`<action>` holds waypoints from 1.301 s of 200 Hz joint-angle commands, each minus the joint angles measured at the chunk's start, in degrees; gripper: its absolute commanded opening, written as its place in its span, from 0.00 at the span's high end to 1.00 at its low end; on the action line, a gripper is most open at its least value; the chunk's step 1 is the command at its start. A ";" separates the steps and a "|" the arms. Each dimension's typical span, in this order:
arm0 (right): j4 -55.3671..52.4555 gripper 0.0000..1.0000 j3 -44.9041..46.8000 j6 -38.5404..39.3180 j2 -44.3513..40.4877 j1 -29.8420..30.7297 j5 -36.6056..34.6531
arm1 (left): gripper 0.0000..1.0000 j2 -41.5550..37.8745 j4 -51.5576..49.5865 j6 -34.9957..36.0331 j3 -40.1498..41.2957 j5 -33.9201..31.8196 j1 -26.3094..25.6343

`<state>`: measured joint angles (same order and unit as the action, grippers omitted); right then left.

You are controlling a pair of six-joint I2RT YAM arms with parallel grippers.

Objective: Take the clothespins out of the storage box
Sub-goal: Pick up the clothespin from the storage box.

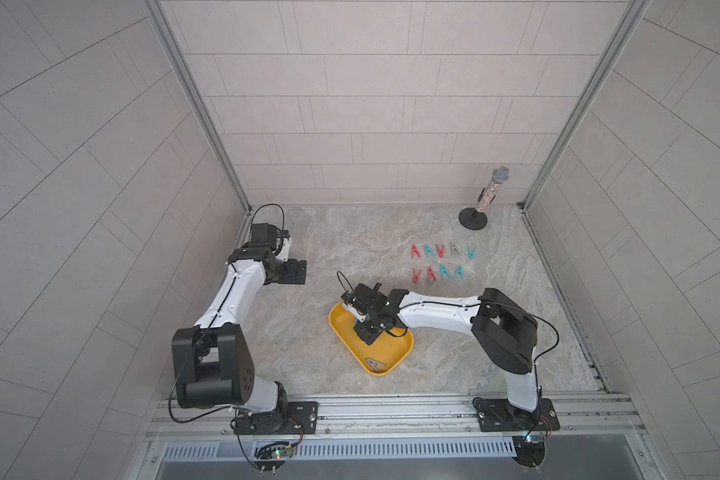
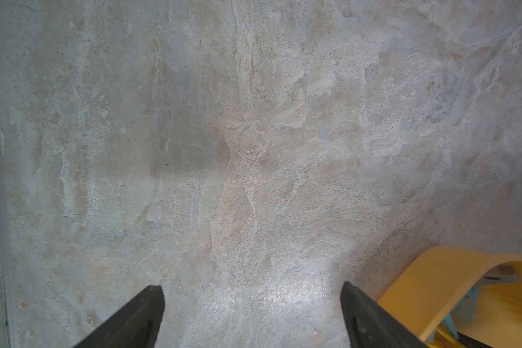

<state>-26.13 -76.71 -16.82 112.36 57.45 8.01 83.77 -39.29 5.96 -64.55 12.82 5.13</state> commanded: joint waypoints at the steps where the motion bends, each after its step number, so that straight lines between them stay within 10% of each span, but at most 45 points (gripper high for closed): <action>1: -1.59 0.87 1.05 -0.76 -3.32 -0.06 -0.52 | 0.01 0.06 0.14 -0.24 0.57 0.41 0.39; 260: -0.65 0.57 3.89 -0.29 -1.82 -0.15 1.58 | 0.01 -0.93 0.00 -0.24 0.48 1.24 0.34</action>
<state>-25.17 -72.66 -17.34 109.19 57.32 10.13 83.77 -39.29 5.96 -64.55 13.80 5.13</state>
